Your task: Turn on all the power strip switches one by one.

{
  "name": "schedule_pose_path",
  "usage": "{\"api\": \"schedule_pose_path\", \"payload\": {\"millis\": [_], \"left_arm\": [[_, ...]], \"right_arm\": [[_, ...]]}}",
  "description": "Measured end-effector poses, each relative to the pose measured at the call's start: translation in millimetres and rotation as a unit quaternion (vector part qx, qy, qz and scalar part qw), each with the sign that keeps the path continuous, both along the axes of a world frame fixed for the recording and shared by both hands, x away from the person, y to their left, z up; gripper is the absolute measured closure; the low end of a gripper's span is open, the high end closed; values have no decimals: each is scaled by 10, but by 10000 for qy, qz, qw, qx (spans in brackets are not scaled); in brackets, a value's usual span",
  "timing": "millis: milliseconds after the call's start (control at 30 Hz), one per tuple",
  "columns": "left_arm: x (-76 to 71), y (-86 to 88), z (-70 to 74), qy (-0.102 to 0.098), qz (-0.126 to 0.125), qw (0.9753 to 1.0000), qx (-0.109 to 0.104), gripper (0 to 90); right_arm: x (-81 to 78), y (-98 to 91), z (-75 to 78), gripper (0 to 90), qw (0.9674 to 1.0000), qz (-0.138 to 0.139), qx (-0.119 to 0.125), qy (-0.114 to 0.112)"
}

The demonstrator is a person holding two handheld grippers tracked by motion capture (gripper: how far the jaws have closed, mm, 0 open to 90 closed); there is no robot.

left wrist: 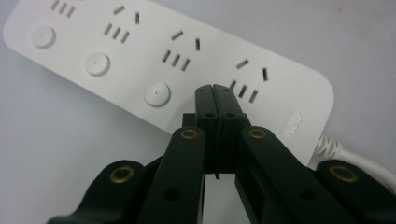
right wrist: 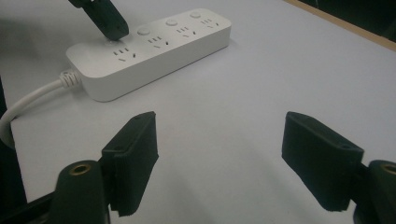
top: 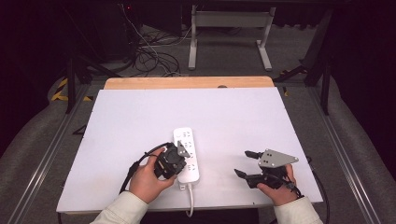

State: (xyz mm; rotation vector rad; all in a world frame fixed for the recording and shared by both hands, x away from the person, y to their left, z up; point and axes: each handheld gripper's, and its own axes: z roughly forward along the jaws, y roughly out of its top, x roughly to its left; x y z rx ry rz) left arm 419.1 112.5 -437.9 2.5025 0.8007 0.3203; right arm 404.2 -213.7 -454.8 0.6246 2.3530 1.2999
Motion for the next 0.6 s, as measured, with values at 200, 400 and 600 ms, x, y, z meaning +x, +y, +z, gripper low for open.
{"api": "schedule_pose_path", "payload": {"millis": [200,400,600], "left_arm": [[79,114,143,16,100,9974,-712,900],[174,190,148,191,284,9953,-911,900],[252,225,70,182,546,9944,-881,900]], "right_arm": [[11,-5,-4,273,10000,4,16,34],[5,-7,-2,273,10000,-4,30,23],[9,-6,-6,273,10000,6,20,39]]}}
